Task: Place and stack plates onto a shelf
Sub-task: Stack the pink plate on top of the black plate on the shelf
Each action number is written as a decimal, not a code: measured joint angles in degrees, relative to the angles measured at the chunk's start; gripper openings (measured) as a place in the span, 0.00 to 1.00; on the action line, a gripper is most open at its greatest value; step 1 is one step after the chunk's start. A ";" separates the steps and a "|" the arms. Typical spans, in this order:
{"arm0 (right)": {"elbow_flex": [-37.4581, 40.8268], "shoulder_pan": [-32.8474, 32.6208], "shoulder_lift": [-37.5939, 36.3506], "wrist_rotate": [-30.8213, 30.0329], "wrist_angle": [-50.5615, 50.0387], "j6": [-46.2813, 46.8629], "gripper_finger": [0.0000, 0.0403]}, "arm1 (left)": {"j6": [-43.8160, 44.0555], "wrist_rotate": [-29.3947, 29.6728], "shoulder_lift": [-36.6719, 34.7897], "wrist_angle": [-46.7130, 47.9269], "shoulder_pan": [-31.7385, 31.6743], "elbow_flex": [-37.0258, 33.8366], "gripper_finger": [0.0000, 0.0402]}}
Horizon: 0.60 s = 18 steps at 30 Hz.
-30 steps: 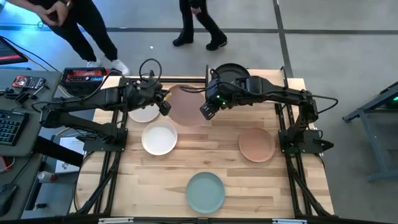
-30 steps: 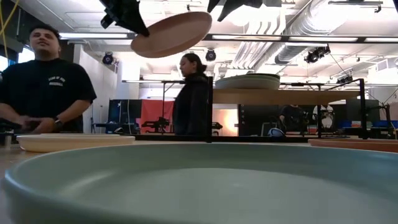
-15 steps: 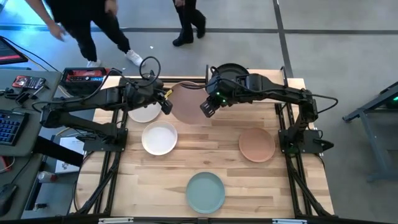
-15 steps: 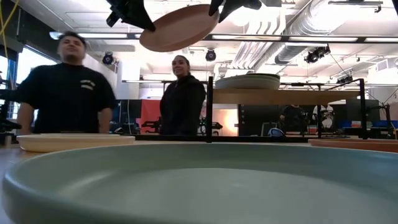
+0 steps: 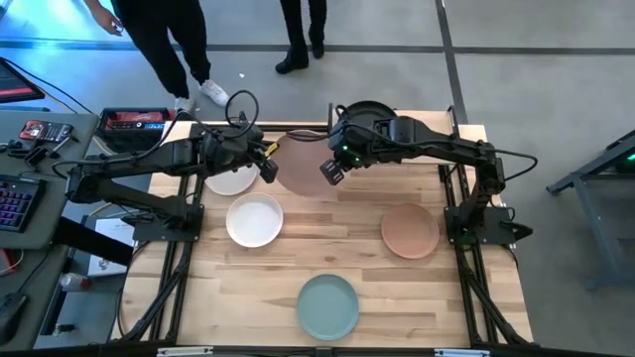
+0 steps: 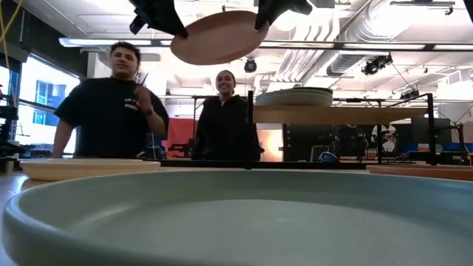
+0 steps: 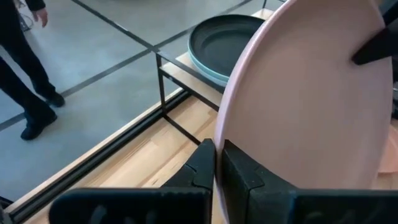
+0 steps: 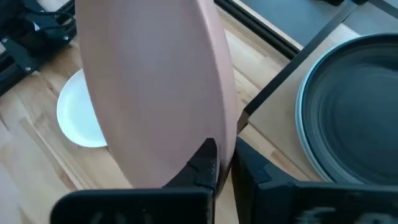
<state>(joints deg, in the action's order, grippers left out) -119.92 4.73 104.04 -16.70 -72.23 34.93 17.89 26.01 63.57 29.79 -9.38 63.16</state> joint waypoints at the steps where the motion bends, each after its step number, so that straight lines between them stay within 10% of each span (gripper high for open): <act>1: 0.00 0.00 0.01 -0.01 -0.07 0.24 0.01 | 0.00 -0.04 0.02 -0.05 0.00 0.00 0.02; 18: 0.00 -0.17 0.10 0.84 -0.39 0.84 0.00 | -2.01 -6.20 -0.02 -3.63 -0.36 0.07 0.18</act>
<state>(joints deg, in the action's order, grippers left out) -119.92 4.56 104.14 -15.86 -72.62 35.77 15.88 19.81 63.55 26.15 -9.74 63.22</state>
